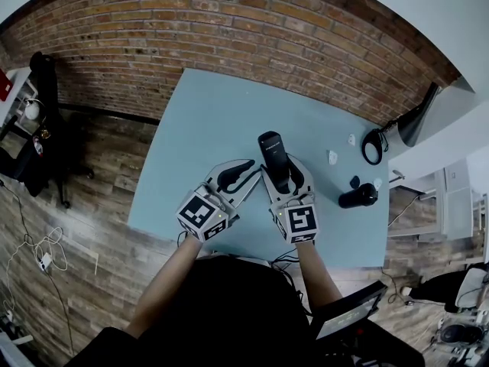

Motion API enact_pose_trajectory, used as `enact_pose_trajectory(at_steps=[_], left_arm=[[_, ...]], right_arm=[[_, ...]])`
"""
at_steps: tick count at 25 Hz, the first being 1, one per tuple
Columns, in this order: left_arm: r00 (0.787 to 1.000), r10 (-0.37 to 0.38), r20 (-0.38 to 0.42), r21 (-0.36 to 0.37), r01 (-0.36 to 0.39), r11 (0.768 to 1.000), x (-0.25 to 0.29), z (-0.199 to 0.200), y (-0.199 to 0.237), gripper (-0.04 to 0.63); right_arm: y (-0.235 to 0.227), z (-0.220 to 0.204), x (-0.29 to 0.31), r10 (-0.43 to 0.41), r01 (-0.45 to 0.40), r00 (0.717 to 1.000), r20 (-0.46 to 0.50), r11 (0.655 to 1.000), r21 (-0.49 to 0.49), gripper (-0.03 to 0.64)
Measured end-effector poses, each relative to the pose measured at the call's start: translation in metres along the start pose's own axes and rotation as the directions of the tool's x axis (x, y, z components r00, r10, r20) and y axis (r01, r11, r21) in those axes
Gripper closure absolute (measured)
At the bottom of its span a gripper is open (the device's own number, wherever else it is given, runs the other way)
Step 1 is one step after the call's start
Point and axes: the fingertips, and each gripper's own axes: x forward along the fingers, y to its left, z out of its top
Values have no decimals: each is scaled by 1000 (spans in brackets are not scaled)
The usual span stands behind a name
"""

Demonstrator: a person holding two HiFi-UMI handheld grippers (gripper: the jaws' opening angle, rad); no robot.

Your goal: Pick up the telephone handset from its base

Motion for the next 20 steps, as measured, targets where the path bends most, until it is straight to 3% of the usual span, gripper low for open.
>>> enact_pose_trajectory(at_steps=[8, 11, 13, 20], left_arm=[[998, -68, 1, -33, 68, 997, 2, -2, -10, 469], [998, -63, 20, -80, 64, 995, 2, -2, -5, 469], [997, -70, 24, -112, 73, 991, 2, -2, -3, 433], [994, -113, 5, -110, 112, 987, 6, -8, -13, 434]], right_arm=[[18, 9, -2, 44, -43, 999, 17, 996, -78, 367], [25, 11, -5, 60, -58, 998, 16, 991, -120, 367], [31, 10, -5, 71, -70, 997, 3, 988, -139, 367], [48, 12, -5, 125, -122, 992, 10, 977, -176, 367]])
